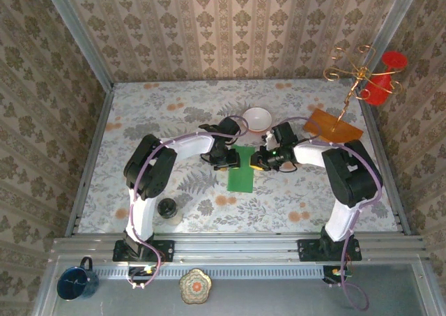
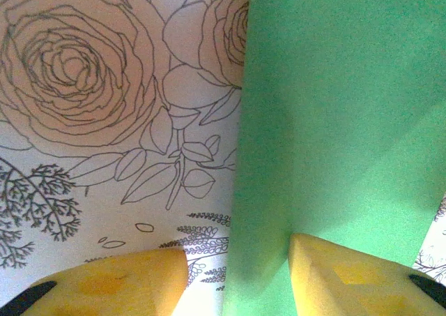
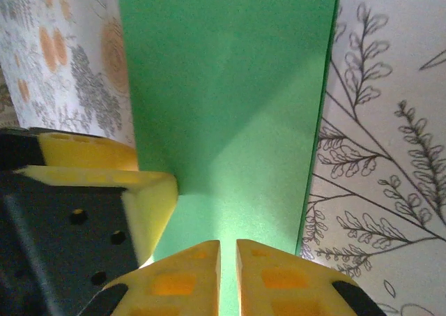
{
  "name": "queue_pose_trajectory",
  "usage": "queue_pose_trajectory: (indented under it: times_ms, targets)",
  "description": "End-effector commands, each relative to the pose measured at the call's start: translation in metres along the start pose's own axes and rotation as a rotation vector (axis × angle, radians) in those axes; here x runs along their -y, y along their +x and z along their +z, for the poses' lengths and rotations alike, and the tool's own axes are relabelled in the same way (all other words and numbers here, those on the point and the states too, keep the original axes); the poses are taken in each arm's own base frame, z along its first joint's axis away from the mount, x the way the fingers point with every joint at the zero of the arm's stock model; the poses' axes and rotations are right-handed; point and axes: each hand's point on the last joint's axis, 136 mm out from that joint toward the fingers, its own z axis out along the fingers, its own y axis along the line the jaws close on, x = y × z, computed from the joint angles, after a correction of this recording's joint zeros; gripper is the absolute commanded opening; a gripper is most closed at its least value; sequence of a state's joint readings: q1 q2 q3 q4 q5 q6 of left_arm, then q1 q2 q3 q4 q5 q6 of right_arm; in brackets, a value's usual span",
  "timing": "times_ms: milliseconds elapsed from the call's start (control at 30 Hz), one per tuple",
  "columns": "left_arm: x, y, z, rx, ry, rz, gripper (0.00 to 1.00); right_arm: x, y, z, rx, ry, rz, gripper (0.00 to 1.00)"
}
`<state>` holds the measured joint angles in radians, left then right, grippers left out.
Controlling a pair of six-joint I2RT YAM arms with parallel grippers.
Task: Fold a paper plane with a square sheet of paper (pick it up from the middle)
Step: Hold the square sheet of paper at the center of the table, then first fold the square sheet of paper in half at the center of the table.
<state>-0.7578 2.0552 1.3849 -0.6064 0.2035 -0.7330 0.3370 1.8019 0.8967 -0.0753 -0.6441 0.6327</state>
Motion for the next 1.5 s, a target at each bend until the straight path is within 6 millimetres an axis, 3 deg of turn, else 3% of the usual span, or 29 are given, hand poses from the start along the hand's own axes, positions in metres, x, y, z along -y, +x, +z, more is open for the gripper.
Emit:
queue_pose_trajectory:
  times_ms: [0,133,333,500,600,733,800,867,1000,1300,1467]
  targets:
    - [-0.05,0.077,0.099,-0.267,-0.136,-0.005,0.49,-0.007,0.002,0.007,-0.036,-0.024,0.003,0.15]
    - [-0.049,0.076,0.099,-0.264,-0.133,-0.005,0.49,0.001,0.007,0.012,-0.053,0.009,0.021,0.14]
    - [-0.048,0.077,0.096,-0.259,-0.128,-0.005,0.49,0.033,0.019,0.017,-0.083,0.125,0.08,0.12]
    - [-0.033,0.062,0.075,-0.208,-0.08,0.005,0.48,0.067,0.039,0.02,-0.139,0.237,0.13,0.09]
    - [-0.014,0.039,0.039,-0.12,-0.015,0.029,0.48,0.084,0.049,0.02,-0.16,0.286,0.146,0.08]
    - [0.01,0.002,-0.034,0.09,0.067,0.088,0.48,0.099,0.057,0.019,-0.173,0.331,0.148,0.07]
    - [0.023,-0.009,-0.064,0.181,0.139,0.113,0.48,0.104,0.06,0.02,-0.173,0.341,0.146,0.07]
    - [0.038,-0.011,-0.08,0.227,0.23,0.149,0.48,0.109,0.061,0.022,-0.169,0.352,0.148,0.08]
    - [0.061,-0.001,-0.076,0.177,0.364,0.172,0.4,0.116,0.063,0.024,-0.166,0.368,0.146,0.08]
    - [0.07,0.012,-0.028,-0.004,0.399,0.155,0.17,0.124,0.066,0.026,-0.172,0.399,0.158,0.06]
    - [0.066,0.013,-0.016,-0.035,0.39,0.15,0.12,0.127,0.07,0.026,-0.188,0.412,0.162,0.06]
